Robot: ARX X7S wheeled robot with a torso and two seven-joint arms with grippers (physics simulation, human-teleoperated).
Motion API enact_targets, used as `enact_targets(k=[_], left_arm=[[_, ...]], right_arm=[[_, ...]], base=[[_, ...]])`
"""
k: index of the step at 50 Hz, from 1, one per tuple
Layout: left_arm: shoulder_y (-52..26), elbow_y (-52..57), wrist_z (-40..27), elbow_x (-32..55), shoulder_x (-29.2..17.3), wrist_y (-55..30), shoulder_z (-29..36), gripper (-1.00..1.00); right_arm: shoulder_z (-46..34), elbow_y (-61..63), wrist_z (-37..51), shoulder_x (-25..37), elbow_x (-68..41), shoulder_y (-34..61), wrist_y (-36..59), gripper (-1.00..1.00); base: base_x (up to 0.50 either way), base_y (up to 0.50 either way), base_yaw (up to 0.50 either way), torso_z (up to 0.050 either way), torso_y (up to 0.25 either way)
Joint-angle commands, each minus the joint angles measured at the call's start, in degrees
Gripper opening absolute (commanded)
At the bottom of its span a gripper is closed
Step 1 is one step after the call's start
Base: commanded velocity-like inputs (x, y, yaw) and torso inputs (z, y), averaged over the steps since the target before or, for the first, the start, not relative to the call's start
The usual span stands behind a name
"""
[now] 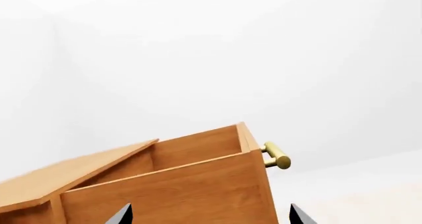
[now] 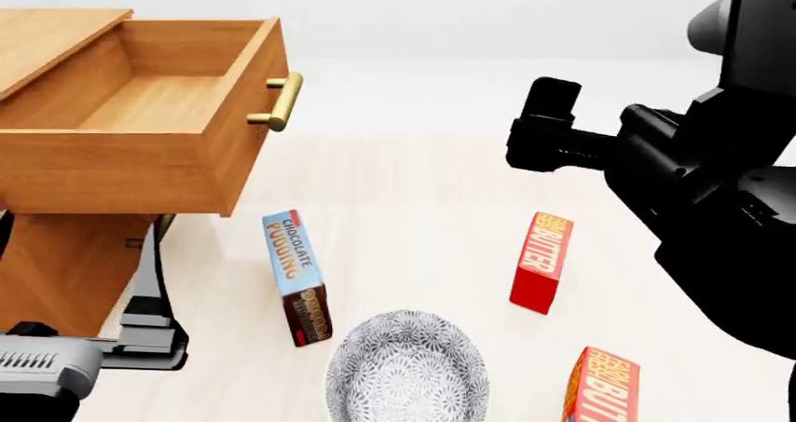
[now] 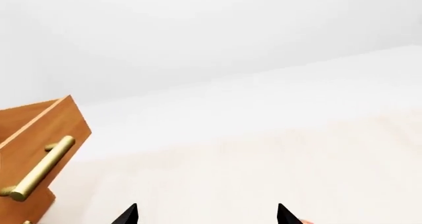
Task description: Put the butter at the front in the top drawer of the cabinet and close it.
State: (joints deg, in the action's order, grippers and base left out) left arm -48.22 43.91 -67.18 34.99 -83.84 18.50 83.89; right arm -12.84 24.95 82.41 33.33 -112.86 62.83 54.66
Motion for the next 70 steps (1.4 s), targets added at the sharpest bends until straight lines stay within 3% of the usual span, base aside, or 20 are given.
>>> enact_targets(k=[1,8,21,41,70], left_arm=[[1.0,-0.9,-0.3,-1.1,1.5,1.0,0.7,1.0],[0.6,0.6,-0.9,-1.2,2.3,-0.3,0.3,1.0],[1.2,0.4,-1.5,-1.4,3.7,0.2,0.4,1.0],[5.2,-1.7,-4.7,-6.0,6.9,2.8,2.4,1.0],[8.0,-3.3,-6.6,-9.4,9.6,3.8,3.3,1.0]], right_arm=[[-13.4,1.5,7.5,6.4,-3.7,0.2,-15.8,1.0],[-28.6,0.6,7.4,12.6,-4.4,3.6,-27.8,1.0],[-35.6,-7.2,5.7,13.6,-2.2,2.7,-29.0,1.0],[-42.7,-30.4,-4.8,4.7,4.1,7.5,-23.4,1.0],[-47.7,-49.9,-15.5,-5.3,9.4,8.3,-22.6,1.0]], base=[[0.0,0.0,0.0,0.0,0.0],[0.0,0.0,0.0,0.0,0.0],[0.0,0.0,0.0,0.0,0.0],[0.0,0.0,0.0,0.0,0.0],[0.0,0.0,0.0,0.0,0.0]])
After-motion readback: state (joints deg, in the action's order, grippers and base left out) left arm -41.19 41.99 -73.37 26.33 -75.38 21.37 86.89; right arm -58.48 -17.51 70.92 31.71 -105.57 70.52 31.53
